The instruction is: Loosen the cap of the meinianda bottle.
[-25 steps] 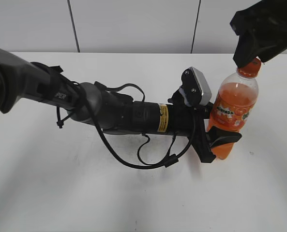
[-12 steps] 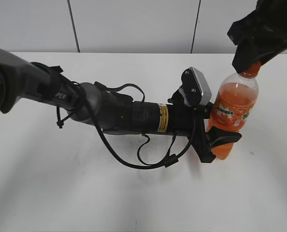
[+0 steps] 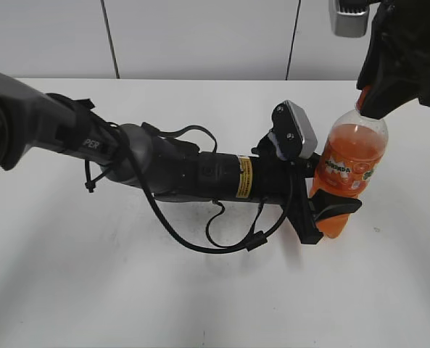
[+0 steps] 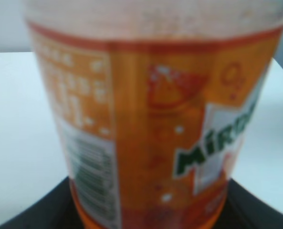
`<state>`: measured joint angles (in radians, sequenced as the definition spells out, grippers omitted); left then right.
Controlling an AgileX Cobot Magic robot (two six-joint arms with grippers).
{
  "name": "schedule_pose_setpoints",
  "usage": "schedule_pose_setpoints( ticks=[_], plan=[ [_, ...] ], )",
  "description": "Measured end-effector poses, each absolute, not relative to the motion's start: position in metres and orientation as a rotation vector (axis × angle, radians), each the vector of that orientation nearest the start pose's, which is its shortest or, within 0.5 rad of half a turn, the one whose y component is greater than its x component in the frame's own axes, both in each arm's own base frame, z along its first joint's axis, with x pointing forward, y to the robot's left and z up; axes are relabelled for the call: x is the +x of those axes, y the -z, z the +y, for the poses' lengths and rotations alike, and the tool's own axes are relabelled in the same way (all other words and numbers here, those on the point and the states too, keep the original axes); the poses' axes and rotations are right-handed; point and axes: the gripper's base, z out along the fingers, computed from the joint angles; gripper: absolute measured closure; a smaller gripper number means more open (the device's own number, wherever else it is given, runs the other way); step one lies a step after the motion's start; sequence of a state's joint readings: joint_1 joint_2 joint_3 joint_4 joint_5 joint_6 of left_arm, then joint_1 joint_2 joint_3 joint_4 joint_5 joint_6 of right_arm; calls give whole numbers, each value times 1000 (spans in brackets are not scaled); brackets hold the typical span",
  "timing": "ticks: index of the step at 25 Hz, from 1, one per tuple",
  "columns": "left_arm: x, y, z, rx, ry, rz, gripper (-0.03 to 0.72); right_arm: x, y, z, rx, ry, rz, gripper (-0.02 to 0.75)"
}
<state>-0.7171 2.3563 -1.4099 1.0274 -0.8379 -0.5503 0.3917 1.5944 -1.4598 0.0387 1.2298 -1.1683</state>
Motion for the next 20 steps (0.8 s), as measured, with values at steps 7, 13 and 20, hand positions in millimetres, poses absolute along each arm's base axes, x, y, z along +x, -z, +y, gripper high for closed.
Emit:
schedule_pose_setpoints(
  ticks=[7, 13, 20],
  plan=[
    [319, -97, -355, 1322, 945, 1418, 286, 298, -338, 126, -1711, 84, 2229, 265],
    [319, -97, -355, 1322, 945, 1418, 286, 284, -369, 126, -1160, -96, 2439, 167],
    [319, -97, -355, 1322, 945, 1419, 286, 283, -355, 120, -513, -149, 2719, 235]
  ],
)
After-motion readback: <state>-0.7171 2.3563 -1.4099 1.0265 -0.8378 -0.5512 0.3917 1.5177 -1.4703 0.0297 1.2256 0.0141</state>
